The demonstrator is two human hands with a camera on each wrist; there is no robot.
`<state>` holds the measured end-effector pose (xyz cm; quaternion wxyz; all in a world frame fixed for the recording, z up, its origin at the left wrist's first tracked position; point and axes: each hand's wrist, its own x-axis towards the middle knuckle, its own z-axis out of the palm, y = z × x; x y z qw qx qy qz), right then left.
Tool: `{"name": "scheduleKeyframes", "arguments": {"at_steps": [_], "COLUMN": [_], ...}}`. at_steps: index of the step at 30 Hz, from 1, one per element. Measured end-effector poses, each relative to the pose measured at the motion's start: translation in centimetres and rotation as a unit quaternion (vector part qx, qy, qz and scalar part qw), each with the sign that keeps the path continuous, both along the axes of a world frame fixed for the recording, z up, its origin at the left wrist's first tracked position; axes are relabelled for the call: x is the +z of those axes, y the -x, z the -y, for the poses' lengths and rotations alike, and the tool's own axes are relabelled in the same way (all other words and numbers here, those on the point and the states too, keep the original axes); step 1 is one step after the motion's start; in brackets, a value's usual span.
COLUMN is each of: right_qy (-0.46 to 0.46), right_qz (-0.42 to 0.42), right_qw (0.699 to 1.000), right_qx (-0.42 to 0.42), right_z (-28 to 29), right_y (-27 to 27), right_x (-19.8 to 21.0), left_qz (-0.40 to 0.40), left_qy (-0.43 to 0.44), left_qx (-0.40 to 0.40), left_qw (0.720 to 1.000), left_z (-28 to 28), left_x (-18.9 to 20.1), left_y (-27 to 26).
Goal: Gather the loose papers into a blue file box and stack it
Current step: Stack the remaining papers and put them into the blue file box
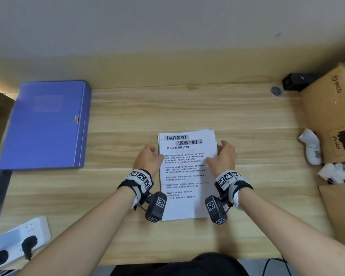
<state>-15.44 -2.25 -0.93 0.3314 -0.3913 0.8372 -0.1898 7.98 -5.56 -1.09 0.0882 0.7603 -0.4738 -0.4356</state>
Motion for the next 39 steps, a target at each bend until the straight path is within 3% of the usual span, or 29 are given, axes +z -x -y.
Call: {"name": "scheduleKeyframes", "arguments": {"at_steps": [4, 10, 14, 22, 28, 33, 39], "right_qy": [0.066, 0.111, 0.093, 0.036, 0.009, 0.049, 0.061], "right_qz": [-0.005, 0.157, 0.230, 0.252, 0.300, 0.322, 0.330], "right_qw": [0.998, 0.981, 0.968, 0.959, 0.944, 0.929, 0.925], "right_qx": [0.012, 0.015, 0.045, 0.121, 0.140, 0.174, 0.177], "right_z": [1.2, 5.3, 8.2, 12.2, 11.8, 11.0, 10.0], "right_y": [-4.4, -16.2, -24.7, -36.5, -40.2, -40.7, -37.4], "right_x": [1.3, 2.6, 3.1, -0.3, -1.5, -1.4, -0.5], "left_qz": [-0.006, 0.003, 0.009, 0.100, 0.139, 0.090, 0.013], "left_qy": [0.063, 0.172, 0.201, 0.191, 0.105, 0.165, 0.215], "left_qx": [0.038, 0.059, 0.096, 0.104, 0.106, 0.159, 0.243], "left_qw": [0.997, 0.983, 0.975, 0.971, 0.979, 0.969, 0.946], "left_z": [2.1, 5.8, 7.6, 8.3, 8.1, 7.9, 7.6], "left_x": [1.6, 5.0, 6.1, 3.7, 2.0, 1.5, 2.5], "left_y": [-4.2, -14.8, -22.8, -35.2, -39.2, -39.0, -35.8]}}
